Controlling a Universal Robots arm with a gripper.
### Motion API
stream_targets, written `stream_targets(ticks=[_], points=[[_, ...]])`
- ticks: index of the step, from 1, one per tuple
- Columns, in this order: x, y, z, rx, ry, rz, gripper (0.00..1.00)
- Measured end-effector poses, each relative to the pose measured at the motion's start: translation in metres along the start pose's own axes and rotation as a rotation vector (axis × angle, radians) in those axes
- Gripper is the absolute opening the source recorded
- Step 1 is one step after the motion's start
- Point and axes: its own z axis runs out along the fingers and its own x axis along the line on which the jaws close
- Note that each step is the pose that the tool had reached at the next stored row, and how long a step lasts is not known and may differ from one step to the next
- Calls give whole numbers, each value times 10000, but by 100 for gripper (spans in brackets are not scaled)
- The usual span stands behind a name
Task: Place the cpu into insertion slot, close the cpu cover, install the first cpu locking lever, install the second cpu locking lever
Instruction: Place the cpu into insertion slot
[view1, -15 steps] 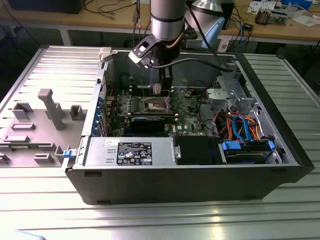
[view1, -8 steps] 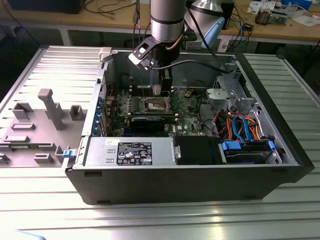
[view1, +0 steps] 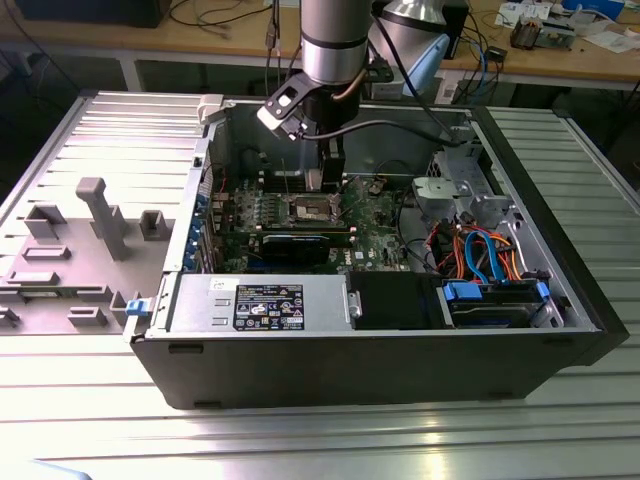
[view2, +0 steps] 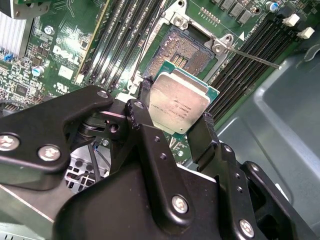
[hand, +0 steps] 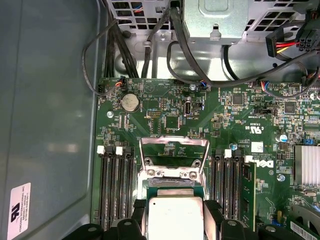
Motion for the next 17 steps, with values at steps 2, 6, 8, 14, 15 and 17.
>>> stream_targets(ticks=[2, 6, 8, 14, 15, 17], points=[[-1, -1, 15, 1, 0, 0, 54], [-2, -3, 56, 0, 0, 0, 54], [-2, -6, 89, 1, -1, 2, 54], [-4, -63, 230, -17, -6, 96, 54], [-4, -65, 260, -17, -5, 98, 54], [-6, -68, 304, -17, -5, 97, 54]])
